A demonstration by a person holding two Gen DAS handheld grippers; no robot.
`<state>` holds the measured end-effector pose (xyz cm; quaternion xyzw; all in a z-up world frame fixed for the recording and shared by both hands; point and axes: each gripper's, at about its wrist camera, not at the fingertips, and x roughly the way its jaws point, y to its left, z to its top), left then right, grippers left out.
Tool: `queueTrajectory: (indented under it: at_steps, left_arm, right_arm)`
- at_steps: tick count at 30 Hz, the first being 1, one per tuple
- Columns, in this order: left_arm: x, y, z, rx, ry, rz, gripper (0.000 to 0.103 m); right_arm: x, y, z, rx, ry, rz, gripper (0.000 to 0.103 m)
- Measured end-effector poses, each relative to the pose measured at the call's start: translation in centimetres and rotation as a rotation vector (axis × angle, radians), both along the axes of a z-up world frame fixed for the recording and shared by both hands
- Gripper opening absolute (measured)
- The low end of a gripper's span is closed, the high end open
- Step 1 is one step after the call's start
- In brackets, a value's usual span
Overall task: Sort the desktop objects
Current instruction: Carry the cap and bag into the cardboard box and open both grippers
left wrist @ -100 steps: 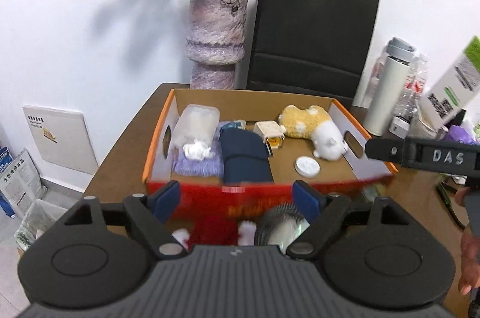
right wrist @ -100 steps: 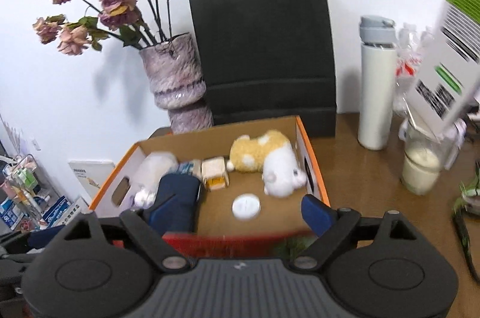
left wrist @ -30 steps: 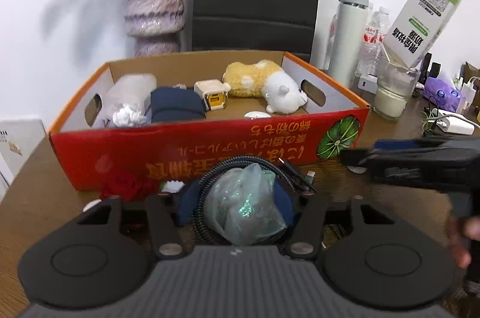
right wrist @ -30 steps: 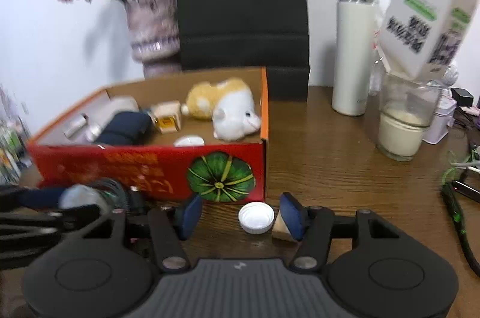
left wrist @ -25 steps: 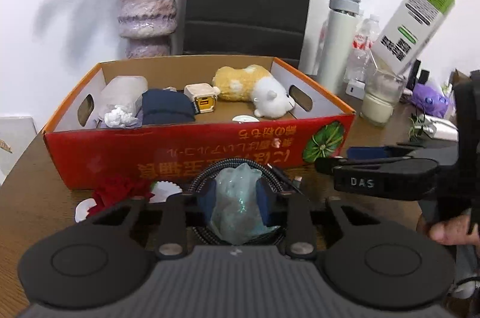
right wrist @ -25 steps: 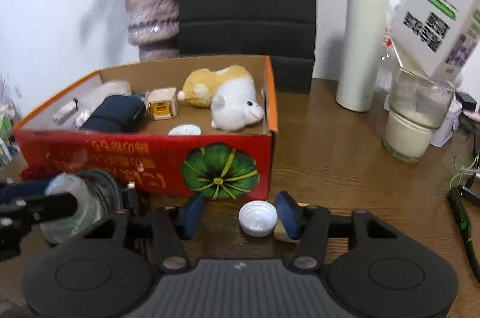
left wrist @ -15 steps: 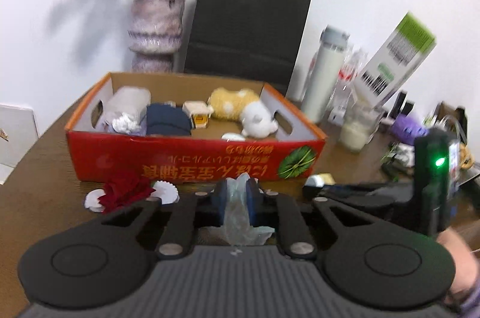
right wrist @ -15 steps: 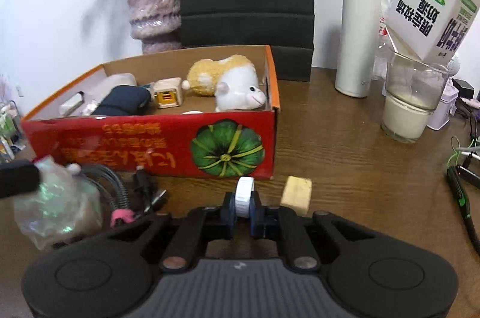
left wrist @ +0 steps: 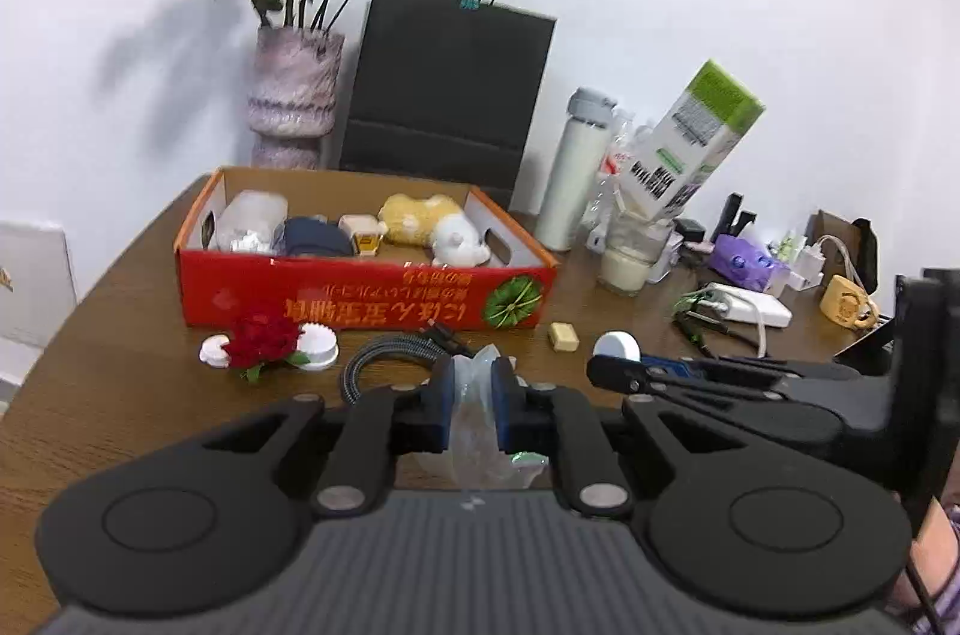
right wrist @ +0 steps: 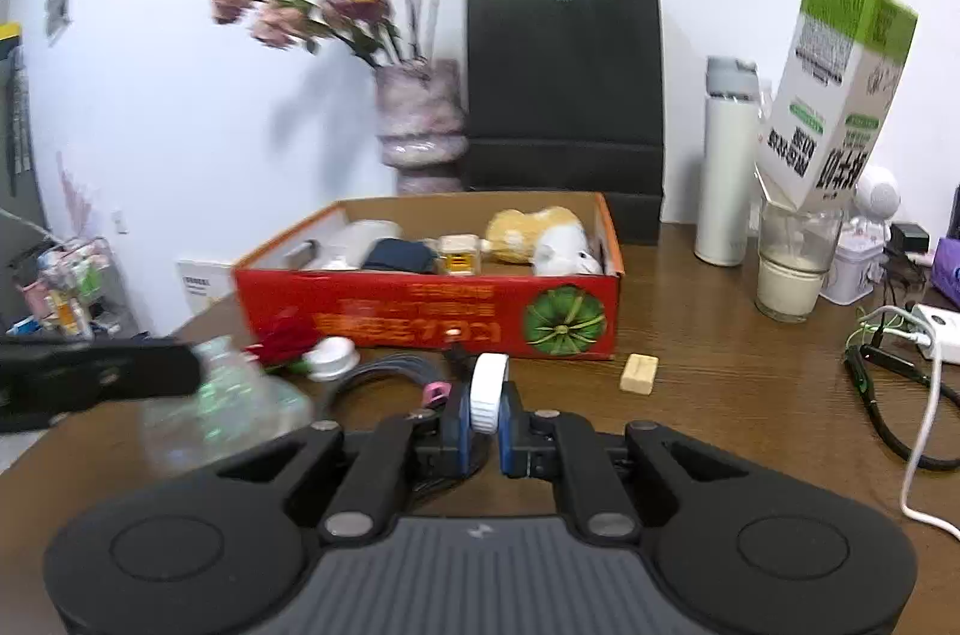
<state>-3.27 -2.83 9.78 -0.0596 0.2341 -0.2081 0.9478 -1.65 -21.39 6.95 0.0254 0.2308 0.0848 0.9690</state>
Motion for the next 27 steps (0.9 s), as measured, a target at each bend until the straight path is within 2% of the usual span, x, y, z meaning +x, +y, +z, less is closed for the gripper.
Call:
queueTrajectory:
  at_steps: [5, 7, 11, 14, 18, 21, 24, 26, 27]
  left_arm:
    - [-1.8, 0.4, 3.4, -0.026, -0.119, -0.029, 0.014]
    - [-1.1, 0.4, 4.3, -0.018, -0.120, -0.018, 0.014]
    - [0.7, 0.3, 6.0, -0.006, -0.152, -0.023, 0.014]
    - [4.0, 0.3, 7.7, -0.014, -0.147, -0.031, 0.014]
    - [10.6, 0.0, 9.9, -0.021, -0.101, -0.044, 0.014]
    - [16.7, -0.8, 10.0, -0.015, -0.011, -0.072, 0.014]
    - [22.8, -1.7, 8.0, 0.040, 0.105, -0.081, 0.014]
    - [26.4, -2.2, 6.1, 0.088, 0.184, -0.066, 0.014]
    - [28.2, -2.5, 5.0, 0.110, 0.225, -0.062, 0.014]
  right_arm:
    - [-4.0, -0.4, 4.4, 0.033, -0.149, 0.003, 0.009]
    - [-4.2, -0.8, 5.7, 0.042, -0.187, 0.018, 0.008]
    - [-2.3, -1.6, 6.4, 0.032, -0.179, -0.018, 0.008]
    - [0.1, -2.6, 7.5, 0.070, -0.169, -0.010, 0.009]
    - [5.9, -3.0, 9.6, 0.096, -0.149, 0.041, 0.009]
    - [11.2, -2.8, 10.6, 0.115, -0.085, 0.090, 0.009]
    - [17.9, -2.5, 10.4, 0.105, 0.017, 0.106, 0.009]
    - [22.8, -2.1, 9.4, 0.083, 0.118, 0.099, 0.009]
    - [25.8, -1.9, 8.4, 0.078, 0.197, 0.106, 0.009]
